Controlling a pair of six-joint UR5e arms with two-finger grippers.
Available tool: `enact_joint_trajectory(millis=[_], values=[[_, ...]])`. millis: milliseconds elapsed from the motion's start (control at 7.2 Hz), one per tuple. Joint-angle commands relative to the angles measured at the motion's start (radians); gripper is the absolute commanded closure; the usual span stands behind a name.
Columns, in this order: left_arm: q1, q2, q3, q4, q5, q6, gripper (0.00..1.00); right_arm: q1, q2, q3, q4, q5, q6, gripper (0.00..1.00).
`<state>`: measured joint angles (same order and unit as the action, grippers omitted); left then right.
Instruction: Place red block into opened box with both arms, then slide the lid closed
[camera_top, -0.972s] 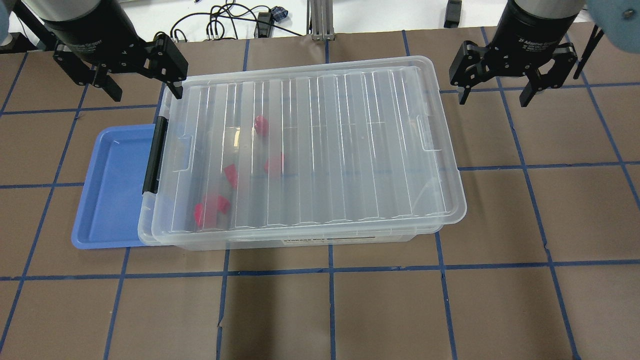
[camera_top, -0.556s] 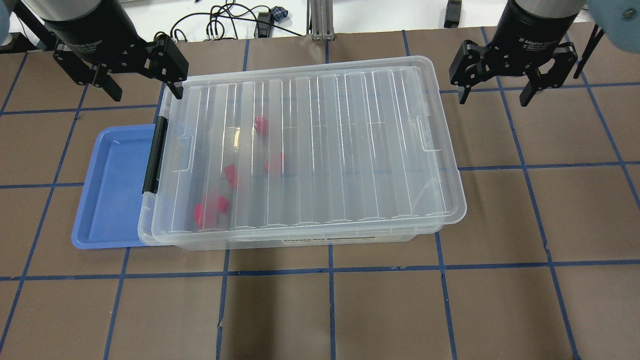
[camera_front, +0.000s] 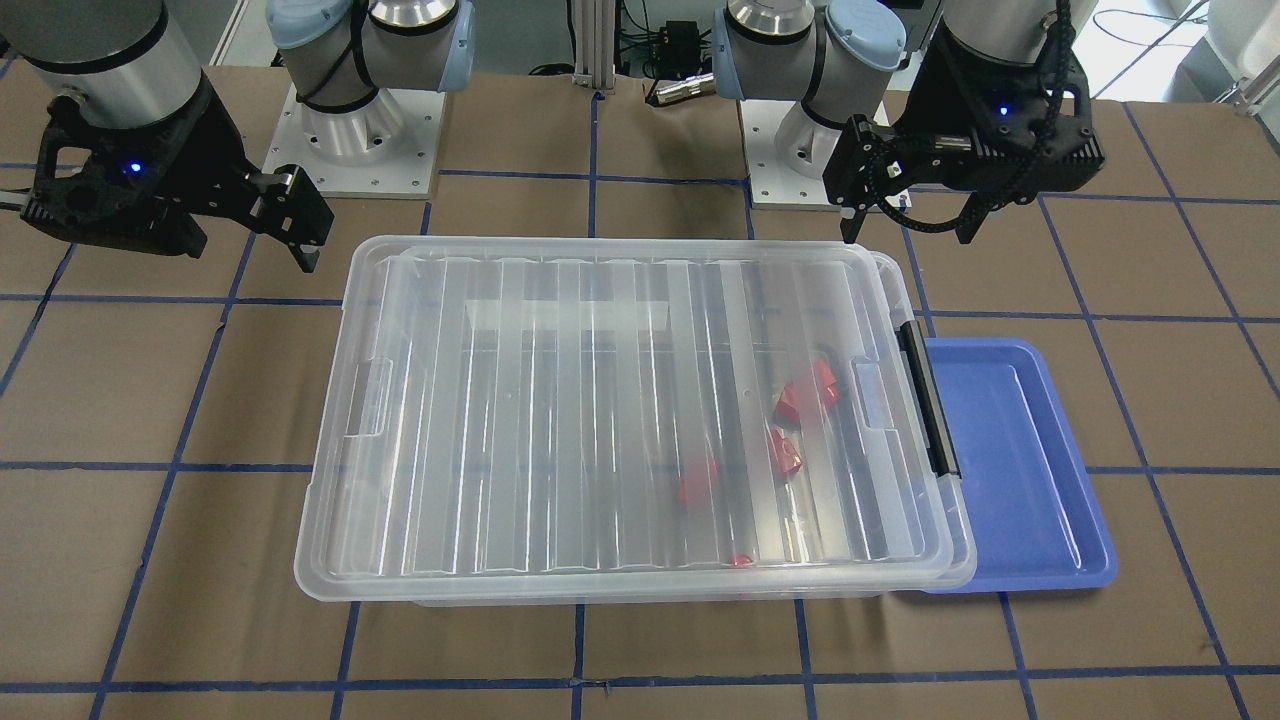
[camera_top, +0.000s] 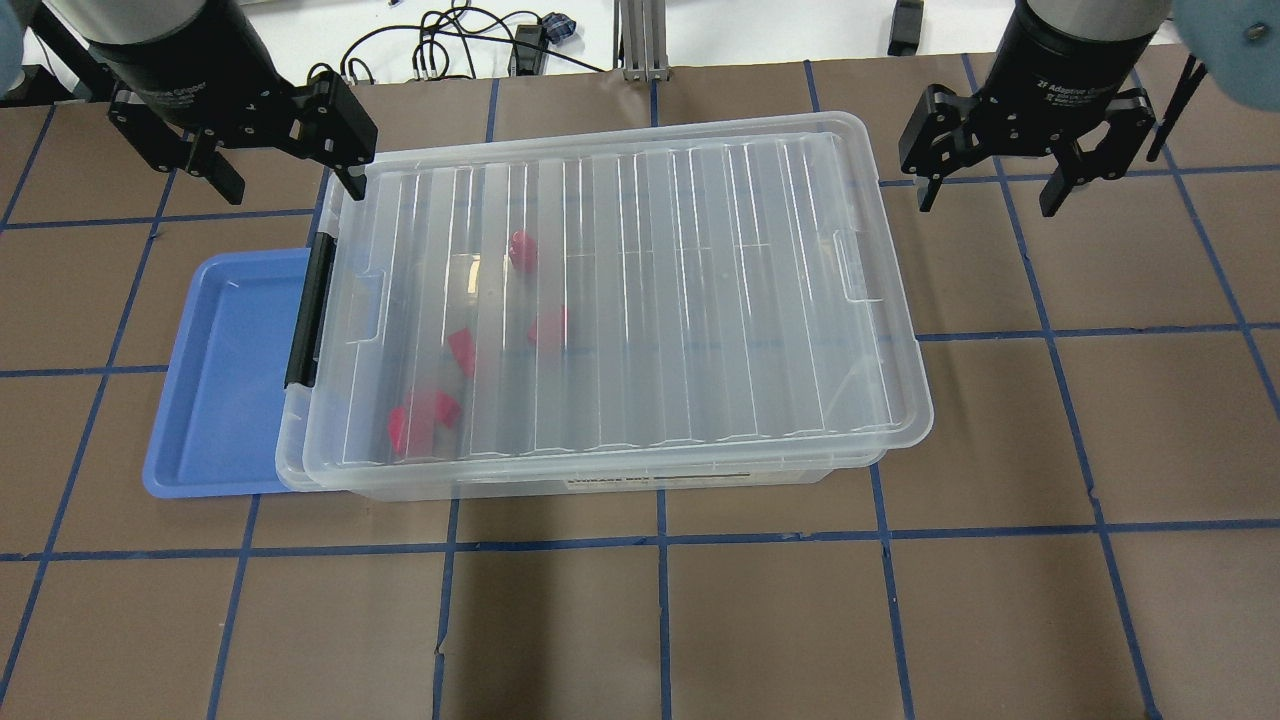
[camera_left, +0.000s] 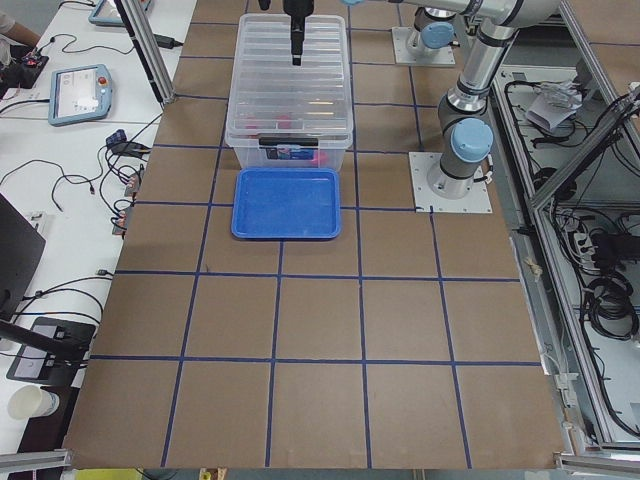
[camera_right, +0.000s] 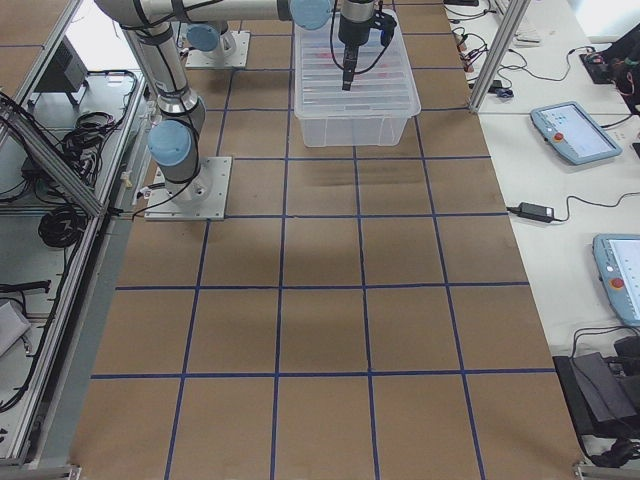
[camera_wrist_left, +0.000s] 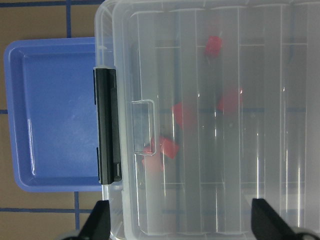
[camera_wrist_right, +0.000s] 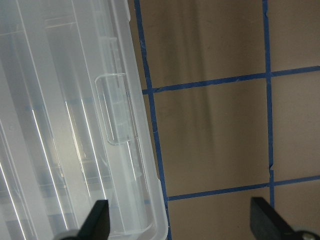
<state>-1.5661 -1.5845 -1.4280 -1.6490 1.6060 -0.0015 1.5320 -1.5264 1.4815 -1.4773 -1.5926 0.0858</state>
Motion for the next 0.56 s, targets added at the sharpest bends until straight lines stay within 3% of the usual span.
enact_joint_trajectory(millis=[0, 417], values=[[0.001, 0.003, 0.0, 0.0, -0.003, 0.0, 0.0, 0.0, -0.001, 0.002, 0.002, -0.003, 0.0, 0.0], [0.004, 0.004, -0.002, 0.0, -0.001, 0.003, 0.0, -0.001, -0.001, 0.003, -0.003, -0.009, 0.0, 0.0]])
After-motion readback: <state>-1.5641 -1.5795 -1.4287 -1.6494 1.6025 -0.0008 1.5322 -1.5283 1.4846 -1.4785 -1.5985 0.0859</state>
